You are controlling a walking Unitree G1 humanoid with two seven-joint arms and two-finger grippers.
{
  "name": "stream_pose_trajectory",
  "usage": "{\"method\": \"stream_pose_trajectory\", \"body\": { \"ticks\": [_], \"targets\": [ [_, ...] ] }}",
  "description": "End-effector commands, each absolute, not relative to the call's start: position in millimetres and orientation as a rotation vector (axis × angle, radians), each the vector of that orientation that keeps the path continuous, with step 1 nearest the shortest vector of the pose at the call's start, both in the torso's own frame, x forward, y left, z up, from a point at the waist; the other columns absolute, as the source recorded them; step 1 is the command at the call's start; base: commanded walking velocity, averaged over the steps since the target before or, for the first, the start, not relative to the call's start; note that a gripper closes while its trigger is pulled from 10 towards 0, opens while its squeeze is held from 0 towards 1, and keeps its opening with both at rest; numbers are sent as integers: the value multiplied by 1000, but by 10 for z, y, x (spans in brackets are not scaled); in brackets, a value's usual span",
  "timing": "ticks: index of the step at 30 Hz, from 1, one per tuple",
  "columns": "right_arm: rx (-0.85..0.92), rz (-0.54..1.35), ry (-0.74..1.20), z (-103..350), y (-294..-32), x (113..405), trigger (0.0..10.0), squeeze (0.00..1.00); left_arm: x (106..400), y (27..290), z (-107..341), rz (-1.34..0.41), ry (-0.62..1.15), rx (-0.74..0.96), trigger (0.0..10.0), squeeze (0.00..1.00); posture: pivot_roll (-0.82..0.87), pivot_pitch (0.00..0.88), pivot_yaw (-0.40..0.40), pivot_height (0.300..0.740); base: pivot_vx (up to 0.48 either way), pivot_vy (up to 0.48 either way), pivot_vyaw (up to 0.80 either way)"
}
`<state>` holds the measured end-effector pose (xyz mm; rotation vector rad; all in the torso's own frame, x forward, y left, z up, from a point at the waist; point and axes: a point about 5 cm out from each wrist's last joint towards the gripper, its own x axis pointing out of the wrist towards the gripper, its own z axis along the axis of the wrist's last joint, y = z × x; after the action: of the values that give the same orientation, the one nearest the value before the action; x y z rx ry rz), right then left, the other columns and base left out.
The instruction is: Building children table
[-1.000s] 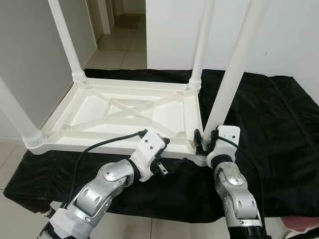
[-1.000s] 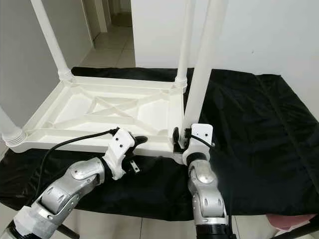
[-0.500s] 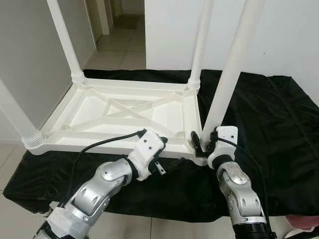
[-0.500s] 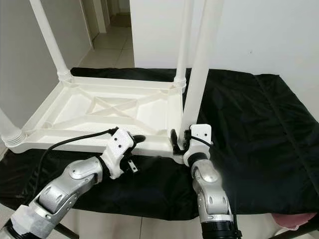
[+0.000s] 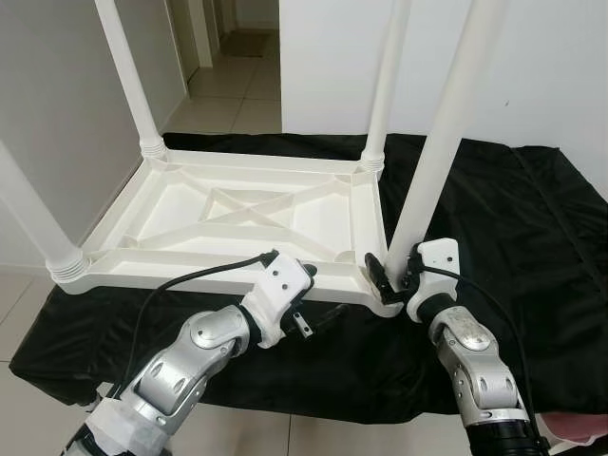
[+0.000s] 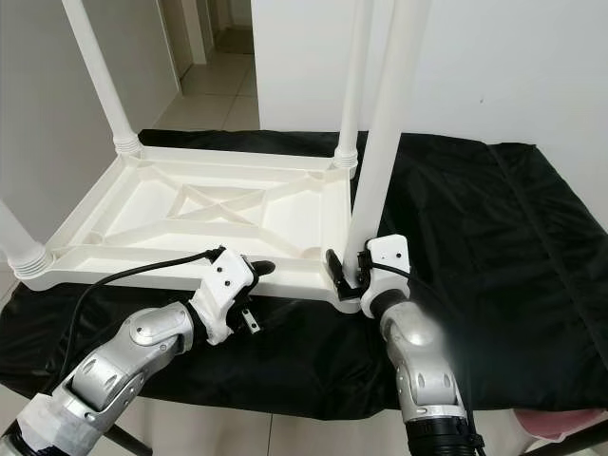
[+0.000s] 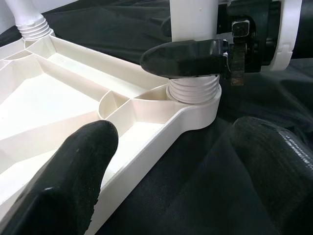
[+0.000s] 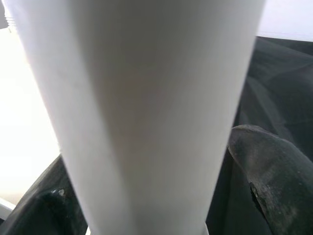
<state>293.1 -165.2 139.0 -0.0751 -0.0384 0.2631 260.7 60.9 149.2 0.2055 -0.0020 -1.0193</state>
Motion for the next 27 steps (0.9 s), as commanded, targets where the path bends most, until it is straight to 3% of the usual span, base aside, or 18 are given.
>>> {"method": "stream_pose_trajectory", "body": {
  "ticks": [1, 27],
  "targets": [
    [-82, 278, -49, 1395, -1642, 2944, 10000, 0, 2526, 584, 1472, -1169, 11, 223, 10000, 0, -71, 6, 41, 740, 0, 0, 0],
    [-91, 289, -64, 1245, -1595, 2916, 10000, 0, 2497, 556, 1410, -1191, 26, 209, 10000, 0, -45, 0, 40, 740, 0, 0, 0]
  ]
}}
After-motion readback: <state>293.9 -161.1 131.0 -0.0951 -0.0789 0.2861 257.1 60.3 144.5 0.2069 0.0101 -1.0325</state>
